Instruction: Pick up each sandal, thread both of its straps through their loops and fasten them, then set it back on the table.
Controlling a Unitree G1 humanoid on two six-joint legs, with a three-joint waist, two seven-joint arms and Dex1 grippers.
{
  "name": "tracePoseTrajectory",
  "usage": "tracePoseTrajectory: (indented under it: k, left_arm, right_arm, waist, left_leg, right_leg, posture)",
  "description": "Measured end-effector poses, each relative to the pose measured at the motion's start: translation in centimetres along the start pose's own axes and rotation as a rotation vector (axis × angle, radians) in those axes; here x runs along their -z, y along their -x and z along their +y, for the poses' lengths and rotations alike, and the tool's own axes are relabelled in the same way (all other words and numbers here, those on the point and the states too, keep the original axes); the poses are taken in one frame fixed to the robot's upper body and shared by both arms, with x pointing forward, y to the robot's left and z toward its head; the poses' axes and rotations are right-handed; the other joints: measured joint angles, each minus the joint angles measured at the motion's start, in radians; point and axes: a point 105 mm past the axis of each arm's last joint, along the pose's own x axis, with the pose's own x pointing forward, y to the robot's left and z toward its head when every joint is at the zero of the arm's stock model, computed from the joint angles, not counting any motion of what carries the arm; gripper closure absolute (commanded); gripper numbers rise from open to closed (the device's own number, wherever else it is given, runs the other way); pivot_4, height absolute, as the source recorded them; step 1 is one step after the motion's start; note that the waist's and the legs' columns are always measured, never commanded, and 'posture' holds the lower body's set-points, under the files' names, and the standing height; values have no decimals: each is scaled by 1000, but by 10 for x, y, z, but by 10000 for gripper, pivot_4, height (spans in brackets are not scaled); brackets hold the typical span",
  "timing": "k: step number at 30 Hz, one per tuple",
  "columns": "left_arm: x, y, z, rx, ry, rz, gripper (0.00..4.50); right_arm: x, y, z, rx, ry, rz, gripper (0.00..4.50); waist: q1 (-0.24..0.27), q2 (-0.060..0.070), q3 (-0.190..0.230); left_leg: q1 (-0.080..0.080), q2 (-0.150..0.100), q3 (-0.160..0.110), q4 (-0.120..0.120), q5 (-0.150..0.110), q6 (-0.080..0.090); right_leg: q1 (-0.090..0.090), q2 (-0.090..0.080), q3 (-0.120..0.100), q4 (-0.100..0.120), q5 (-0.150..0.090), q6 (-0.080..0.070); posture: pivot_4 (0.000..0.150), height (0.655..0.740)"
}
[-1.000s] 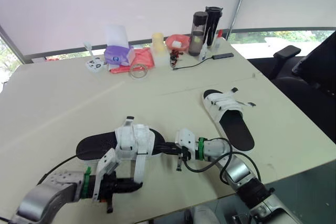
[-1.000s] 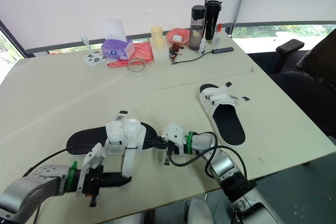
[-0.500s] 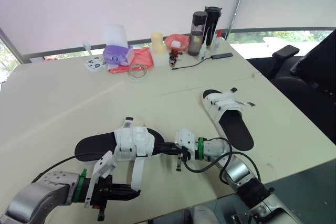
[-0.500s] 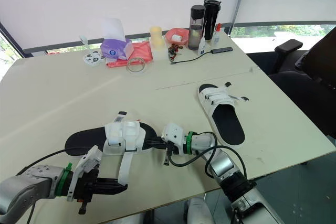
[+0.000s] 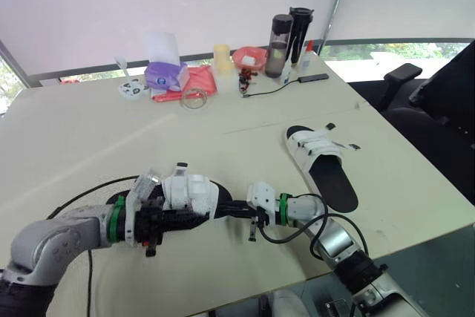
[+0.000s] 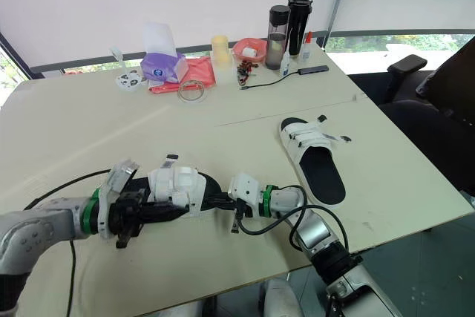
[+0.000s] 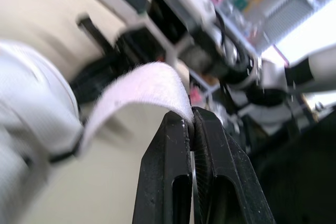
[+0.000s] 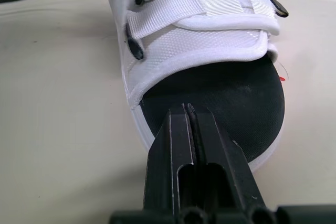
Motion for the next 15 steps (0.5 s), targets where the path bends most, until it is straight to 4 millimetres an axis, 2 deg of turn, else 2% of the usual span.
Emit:
tracePoseTrajectory:
  k: [3,7,8,9,15]
  left_arm:
    - [-13,-10,13,-40,6,-63,44824]
    - [-20,-17,32,-106,34,-104,44824]
    - [-22,-18,36,-117,47,-117,38031]
    - [-24,-19,39,-123,55,-130,34416]
    - [-35,-16,44,-134,55,-167,4705]
  right_arm:
    - [-1,0,-1,0,3,0,45000]
    - [-1,-1,-1,-2,4,-1,45000]
    - [-1,-1,-1,-1,3,-1,45000]
    - [-1,-1,-1,-1,3,-1,45000]
    - [-1,-1,0,-1,2,-2,45000]
  waist:
    - [2,-3,1]
    - [3,-3,1]
    - [3,-3,1]
    - [4,-3,1]
    - [3,-3,1]
  left_leg:
    - [0,0,0,1,0,0]
    - [1,0,0,1,2,2]
    - [1,0,0,1,2,3]
    - [1,0,0,1,2,3]
    - [2,0,-1,1,2,3]
  right_leg:
    - [0,0,-1,1,0,0]
    - [0,0,-2,3,1,0]
    - [0,0,-2,3,1,0]
    - [0,0,-2,3,1,0]
    - [1,0,-3,3,1,0]
  posture:
    - [1500,7400]
    - [1500,7400]
    - [1500,7400]
    - [1500,7400]
    - [1500,7400]
